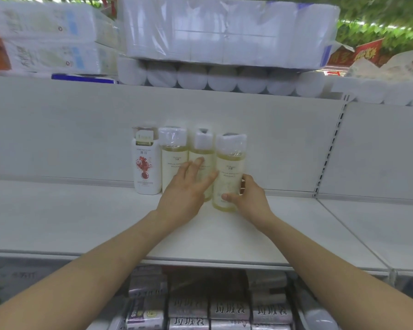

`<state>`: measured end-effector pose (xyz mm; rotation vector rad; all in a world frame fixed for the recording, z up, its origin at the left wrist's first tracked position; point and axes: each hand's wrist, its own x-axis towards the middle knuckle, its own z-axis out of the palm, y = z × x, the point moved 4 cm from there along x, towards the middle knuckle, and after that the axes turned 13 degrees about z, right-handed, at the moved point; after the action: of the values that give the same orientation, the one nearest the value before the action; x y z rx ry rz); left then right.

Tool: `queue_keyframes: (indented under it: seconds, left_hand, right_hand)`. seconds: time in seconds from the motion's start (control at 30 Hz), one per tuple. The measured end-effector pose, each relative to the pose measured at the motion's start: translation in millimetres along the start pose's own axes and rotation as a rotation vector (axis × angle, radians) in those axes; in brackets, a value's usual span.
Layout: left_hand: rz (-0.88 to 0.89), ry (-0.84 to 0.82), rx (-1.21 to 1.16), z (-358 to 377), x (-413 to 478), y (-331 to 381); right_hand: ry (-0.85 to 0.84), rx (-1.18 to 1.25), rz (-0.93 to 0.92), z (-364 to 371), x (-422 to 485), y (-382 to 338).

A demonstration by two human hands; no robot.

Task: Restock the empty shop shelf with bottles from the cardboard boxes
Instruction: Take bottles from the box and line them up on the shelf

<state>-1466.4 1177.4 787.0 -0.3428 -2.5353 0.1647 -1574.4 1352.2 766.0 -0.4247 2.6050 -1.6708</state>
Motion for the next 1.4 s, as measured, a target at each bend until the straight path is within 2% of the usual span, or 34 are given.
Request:
queue_keyframes:
  seconds: [0.23, 0.33, 0.7, 0.93, 1.13, 1.4]
  left_hand:
    - [0.031, -0.028, 0.084, 24, 2, -3]
    - [0.014, 0.004, 0.099, 28, 5, -2]
    - [-0.051, -0.085, 0.125, 34, 9, 2]
    - [-0.110, -0.164, -0.001, 14, -5, 16]
    - [-0.190, -0.152, -0.007, -17, -26, 45]
    - [-0.316, 0.001, -0.108, -44, -63, 109]
  right_hand:
    - [0.011, 0.021, -0.009, 9, 19, -2]
    - [0.014, 0.027, -0.011, 10, 24, -1]
    - [-0.015, 0.010, -0.004, 11, 26, -5]
    - [0.007, -0.241, 0.036, 1, 0, -8]
    - [0.002, -0.551, -0.140, -21, -47, -17]
    - [0.046, -0.619, -0.343, -32, -133, 2]
